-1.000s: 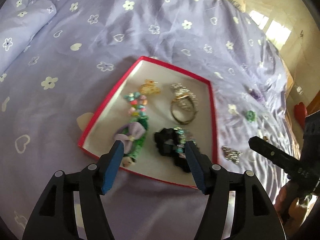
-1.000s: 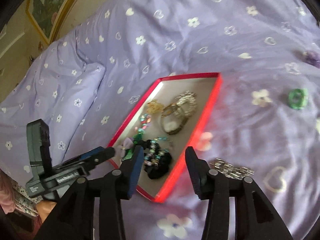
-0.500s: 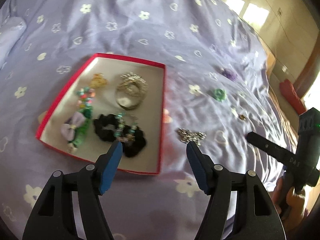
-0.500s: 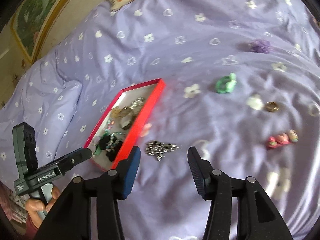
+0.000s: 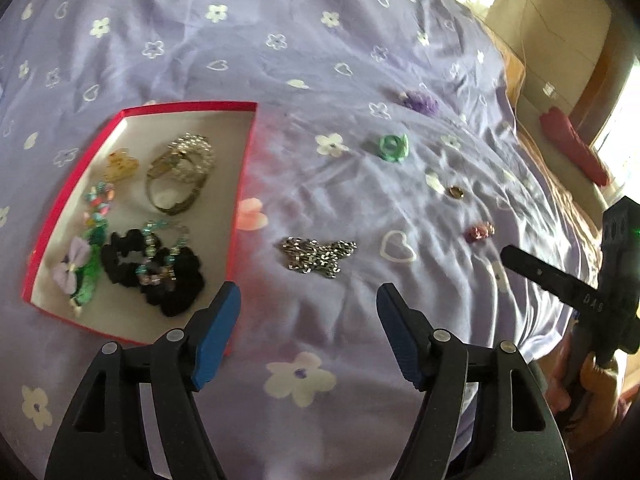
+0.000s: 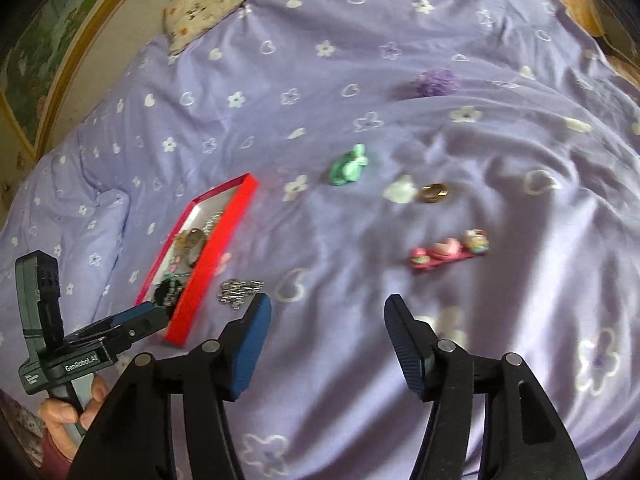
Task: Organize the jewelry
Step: 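Move both open tools out of the box toward the silver chain and heart clip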
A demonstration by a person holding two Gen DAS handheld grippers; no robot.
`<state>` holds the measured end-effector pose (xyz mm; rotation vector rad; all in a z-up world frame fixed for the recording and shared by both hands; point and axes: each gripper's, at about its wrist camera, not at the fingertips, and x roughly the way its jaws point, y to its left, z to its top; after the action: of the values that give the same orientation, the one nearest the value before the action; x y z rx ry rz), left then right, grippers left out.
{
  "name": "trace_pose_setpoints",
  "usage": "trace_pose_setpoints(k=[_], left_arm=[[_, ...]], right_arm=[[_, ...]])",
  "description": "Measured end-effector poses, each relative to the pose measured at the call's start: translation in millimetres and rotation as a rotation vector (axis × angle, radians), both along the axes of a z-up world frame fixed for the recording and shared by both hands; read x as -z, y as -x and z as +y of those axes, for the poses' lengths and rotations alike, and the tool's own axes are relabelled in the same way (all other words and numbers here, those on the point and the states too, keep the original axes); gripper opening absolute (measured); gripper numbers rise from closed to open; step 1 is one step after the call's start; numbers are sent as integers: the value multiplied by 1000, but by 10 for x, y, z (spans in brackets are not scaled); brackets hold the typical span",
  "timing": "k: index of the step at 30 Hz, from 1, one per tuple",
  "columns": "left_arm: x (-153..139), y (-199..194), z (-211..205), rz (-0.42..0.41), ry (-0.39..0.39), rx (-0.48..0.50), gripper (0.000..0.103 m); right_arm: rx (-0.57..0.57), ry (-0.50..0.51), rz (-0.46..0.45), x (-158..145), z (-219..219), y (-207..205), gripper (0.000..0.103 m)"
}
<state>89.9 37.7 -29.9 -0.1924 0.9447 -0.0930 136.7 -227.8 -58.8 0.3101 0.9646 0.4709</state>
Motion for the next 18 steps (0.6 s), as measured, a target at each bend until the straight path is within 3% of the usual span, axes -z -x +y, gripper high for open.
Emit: trace_pose_setpoints(k=[18], left_arm=[[381, -579, -221, 83, -87, 43, 71]], right_arm=[[-9, 161, -6, 279, -167, -388, 70]])
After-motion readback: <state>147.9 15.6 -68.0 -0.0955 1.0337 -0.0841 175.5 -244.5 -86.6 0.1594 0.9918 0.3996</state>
